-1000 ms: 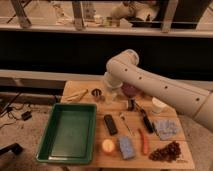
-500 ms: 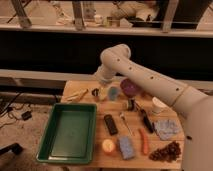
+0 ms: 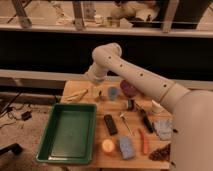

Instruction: Place banana in tray

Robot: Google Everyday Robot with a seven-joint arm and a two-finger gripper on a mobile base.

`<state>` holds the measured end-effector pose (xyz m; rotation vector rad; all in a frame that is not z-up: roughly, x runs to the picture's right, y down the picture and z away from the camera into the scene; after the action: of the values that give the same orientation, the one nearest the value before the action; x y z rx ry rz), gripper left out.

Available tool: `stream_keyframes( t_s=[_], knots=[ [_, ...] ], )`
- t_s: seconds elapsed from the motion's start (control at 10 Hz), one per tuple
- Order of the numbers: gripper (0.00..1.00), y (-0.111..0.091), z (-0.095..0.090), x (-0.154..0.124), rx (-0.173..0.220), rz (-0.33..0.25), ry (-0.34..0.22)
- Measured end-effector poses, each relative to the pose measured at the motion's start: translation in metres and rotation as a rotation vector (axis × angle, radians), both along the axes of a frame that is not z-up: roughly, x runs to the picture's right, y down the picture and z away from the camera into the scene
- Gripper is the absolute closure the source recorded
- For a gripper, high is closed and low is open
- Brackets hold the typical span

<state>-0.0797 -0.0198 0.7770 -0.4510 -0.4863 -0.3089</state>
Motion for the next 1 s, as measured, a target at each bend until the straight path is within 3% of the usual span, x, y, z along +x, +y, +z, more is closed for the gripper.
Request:
stream_keyframes(
  t_s=[0.5,0.8,1.0],
  knots=[
    [0.20,0.004,0.001,-0.003,-0.003,-0.012,-0.002],
    [0.20,0.010,0.011,-0.066,0.000,-0.082,-0.061],
    [0.20,0.010,0.019,-0.087,0.000,-0.106,-0.092]
  ],
)
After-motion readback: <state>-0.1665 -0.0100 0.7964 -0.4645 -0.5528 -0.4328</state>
